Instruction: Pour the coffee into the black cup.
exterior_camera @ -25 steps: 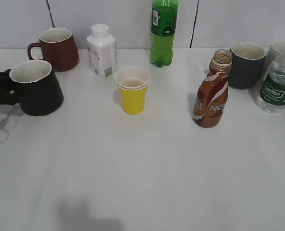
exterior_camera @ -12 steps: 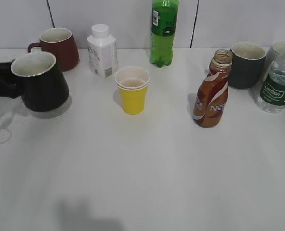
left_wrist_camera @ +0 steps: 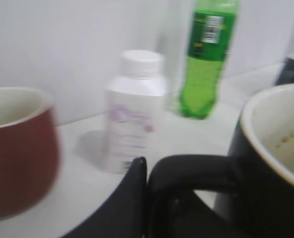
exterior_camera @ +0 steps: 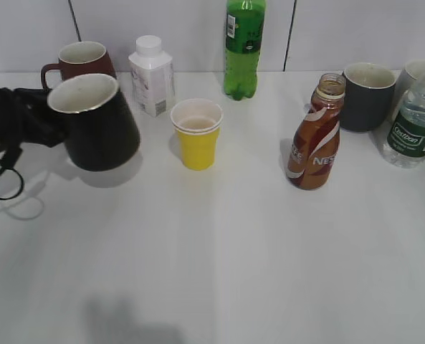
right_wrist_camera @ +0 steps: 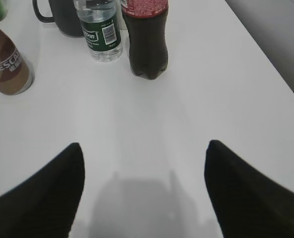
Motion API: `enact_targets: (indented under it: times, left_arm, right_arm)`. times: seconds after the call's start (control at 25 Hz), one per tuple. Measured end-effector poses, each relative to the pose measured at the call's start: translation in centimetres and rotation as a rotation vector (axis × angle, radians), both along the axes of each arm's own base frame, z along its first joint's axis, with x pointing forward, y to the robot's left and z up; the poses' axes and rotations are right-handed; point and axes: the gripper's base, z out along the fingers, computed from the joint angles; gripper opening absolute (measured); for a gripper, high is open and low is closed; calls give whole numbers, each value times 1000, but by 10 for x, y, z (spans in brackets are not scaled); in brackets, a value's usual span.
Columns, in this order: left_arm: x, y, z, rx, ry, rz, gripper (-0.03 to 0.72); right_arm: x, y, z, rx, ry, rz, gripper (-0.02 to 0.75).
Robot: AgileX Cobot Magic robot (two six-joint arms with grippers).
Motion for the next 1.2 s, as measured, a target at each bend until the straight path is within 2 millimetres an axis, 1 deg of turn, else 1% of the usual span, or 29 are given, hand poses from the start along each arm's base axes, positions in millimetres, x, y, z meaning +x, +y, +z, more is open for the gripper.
enact_targets:
  times: [0.08, 0.24, 0.4, 0.6, 0.64, 0.72, 0.8, 0.92, 1.08, 1.16, 1.2]
  left_arm:
    - [-3, -12, 0, 4, 0, -44, 39]
    - [-8, -26, -2, 25, 0, -123, 39]
    - [-13, -30, -4, 59, -1, -194, 39]
    - [-14, -30, -4, 61, -1, -198, 39]
    - [-13, -30, -4, 58, -1, -193, 39]
    - [-12, -29, -3, 52, -1, -181, 39]
    - [-12, -28, -3, 46, 0, -170, 39]
    - [-11, -28, -3, 44, 1, -166, 39]
    - [-11, -28, -3, 43, 1, -165, 39]
    - [-11, -28, -3, 43, 1, -165, 39]
    - [-11, -28, -3, 42, 2, -164, 39]
  right_arm:
    - [0, 0, 0, 0, 0, 0, 588]
    - [0, 0, 0, 0, 0, 0, 588]
    - [0, 0, 0, 0, 0, 0, 588]
    - [0, 0, 0, 3, -3, 2, 588]
    - [0, 0, 2, 3, -14, 3, 588]
    - [6, 1, 13, -4, -81, 8, 588]
    - [15, 3, 25, -13, -164, 24, 588]
    - [38, 7, 39, -46, -241, 55, 588]
    - [76, 14, 54, -57, -333, 95, 588]
    - [98, 18, 57, -60, -368, 116, 588]
    - [110, 20, 55, -59, -369, 125, 588]
